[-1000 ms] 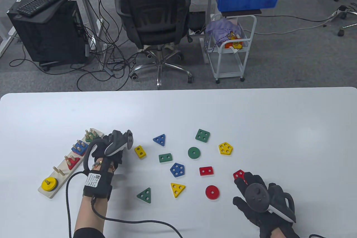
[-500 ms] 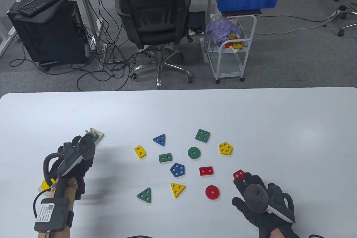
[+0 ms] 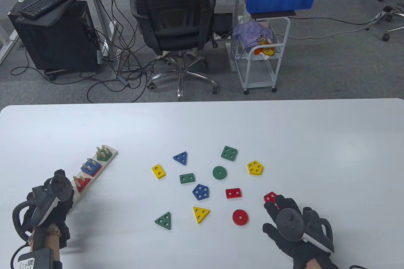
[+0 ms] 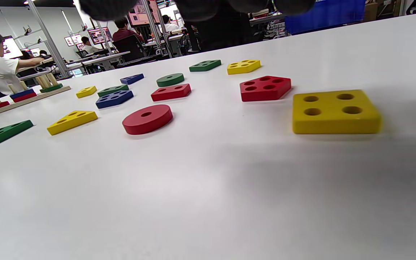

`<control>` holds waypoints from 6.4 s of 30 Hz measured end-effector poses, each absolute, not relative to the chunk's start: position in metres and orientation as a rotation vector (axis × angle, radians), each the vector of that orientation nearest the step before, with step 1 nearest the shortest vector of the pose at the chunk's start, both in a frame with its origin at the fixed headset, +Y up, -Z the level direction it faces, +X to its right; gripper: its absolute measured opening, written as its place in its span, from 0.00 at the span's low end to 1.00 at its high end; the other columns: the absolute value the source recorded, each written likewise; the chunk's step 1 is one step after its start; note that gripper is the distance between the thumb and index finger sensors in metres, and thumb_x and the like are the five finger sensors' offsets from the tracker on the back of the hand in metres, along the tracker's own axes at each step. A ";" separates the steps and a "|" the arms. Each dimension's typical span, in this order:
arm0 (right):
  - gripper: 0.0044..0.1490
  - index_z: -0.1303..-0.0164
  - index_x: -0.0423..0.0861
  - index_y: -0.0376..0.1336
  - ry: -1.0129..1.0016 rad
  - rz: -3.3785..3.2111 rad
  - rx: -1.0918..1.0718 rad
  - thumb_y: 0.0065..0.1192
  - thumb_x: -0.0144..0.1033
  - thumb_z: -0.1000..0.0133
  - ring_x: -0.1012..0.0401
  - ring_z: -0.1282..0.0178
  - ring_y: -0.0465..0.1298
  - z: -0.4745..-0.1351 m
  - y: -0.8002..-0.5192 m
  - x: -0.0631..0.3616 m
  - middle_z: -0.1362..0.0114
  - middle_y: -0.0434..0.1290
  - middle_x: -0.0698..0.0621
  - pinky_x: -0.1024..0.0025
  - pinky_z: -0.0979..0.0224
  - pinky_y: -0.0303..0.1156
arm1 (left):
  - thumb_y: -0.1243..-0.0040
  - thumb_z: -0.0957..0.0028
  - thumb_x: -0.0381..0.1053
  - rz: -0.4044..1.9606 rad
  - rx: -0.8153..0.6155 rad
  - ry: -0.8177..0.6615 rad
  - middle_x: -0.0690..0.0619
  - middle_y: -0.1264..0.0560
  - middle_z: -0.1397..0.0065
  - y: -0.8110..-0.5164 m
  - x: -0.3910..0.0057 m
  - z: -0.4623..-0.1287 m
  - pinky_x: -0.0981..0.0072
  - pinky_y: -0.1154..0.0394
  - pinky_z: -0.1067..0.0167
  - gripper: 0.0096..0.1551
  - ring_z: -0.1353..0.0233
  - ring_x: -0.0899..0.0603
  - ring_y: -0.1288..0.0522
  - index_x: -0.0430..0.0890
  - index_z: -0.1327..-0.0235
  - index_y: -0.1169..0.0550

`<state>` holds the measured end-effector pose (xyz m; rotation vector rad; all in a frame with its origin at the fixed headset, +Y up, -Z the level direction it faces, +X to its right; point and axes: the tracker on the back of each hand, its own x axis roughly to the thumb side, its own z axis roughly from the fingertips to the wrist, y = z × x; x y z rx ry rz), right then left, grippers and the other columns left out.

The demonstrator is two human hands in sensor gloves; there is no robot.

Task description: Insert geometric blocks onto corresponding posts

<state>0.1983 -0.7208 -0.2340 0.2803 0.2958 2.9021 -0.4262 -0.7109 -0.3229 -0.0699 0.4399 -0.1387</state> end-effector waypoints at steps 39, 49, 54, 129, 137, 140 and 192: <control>0.42 0.21 0.47 0.48 0.270 2.904 0.316 0.46 0.56 0.42 0.35 0.18 0.50 -0.232 -0.717 0.195 0.16 0.46 0.36 0.21 0.29 0.45 | 0.41 0.49 0.67 0.014 -0.042 0.128 0.59 0.42 0.12 -0.691 -0.307 -0.338 0.40 0.38 0.21 0.47 0.15 0.45 0.34 0.62 0.19 0.48; 0.42 0.21 0.47 0.48 0.271 2.907 0.332 0.46 0.56 0.42 0.35 0.18 0.50 -0.231 -0.717 0.194 0.16 0.46 0.36 0.22 0.29 0.45 | 0.39 0.50 0.64 -0.031 -0.246 0.053 0.59 0.42 0.12 -0.711 -0.215 -0.390 0.39 0.39 0.21 0.46 0.15 0.45 0.34 0.63 0.20 0.45; 0.42 0.21 0.47 0.48 0.282 2.907 0.330 0.46 0.56 0.42 0.35 0.18 0.50 -0.231 -0.717 0.194 0.16 0.46 0.36 0.21 0.29 0.45 | 0.37 0.51 0.63 -0.109 -0.314 0.071 0.59 0.38 0.13 -0.731 -0.193 -0.410 0.40 0.39 0.20 0.42 0.15 0.46 0.34 0.64 0.22 0.40; 0.42 0.21 0.47 0.48 0.321 2.905 0.311 0.46 0.56 0.42 0.35 0.18 0.50 -0.231 -0.717 0.194 0.16 0.46 0.36 0.22 0.29 0.45 | 0.38 0.50 0.63 -0.053 -0.020 0.552 0.61 0.34 0.16 -0.725 -0.427 -0.316 0.41 0.39 0.21 0.37 0.17 0.48 0.32 0.64 0.26 0.36; 0.42 0.21 0.47 0.48 0.328 2.903 0.304 0.46 0.56 0.42 0.35 0.18 0.50 -0.231 -0.717 0.194 0.16 0.46 0.36 0.22 0.29 0.45 | 0.38 0.50 0.63 -0.082 -0.010 0.579 0.61 0.32 0.17 -0.727 -0.425 -0.319 0.41 0.38 0.21 0.37 0.18 0.48 0.31 0.64 0.26 0.35; 0.42 0.21 0.47 0.48 0.331 2.903 0.303 0.46 0.56 0.42 0.35 0.18 0.50 -0.231 -0.717 0.194 0.16 0.46 0.36 0.22 0.29 0.45 | 0.39 0.52 0.66 -0.092 -0.026 0.577 0.59 0.41 0.11 -0.728 -0.425 -0.318 0.40 0.40 0.20 0.41 0.13 0.46 0.37 0.65 0.23 0.39; 0.42 0.21 0.47 0.49 0.319 2.899 0.311 0.46 0.56 0.42 0.35 0.18 0.51 -0.232 -0.717 0.195 0.16 0.47 0.35 0.22 0.30 0.45 | 0.34 0.52 0.56 -0.065 -0.217 -0.451 0.63 0.31 0.18 -0.758 -0.190 -0.292 0.45 0.36 0.21 0.35 0.19 0.49 0.30 0.64 0.29 0.32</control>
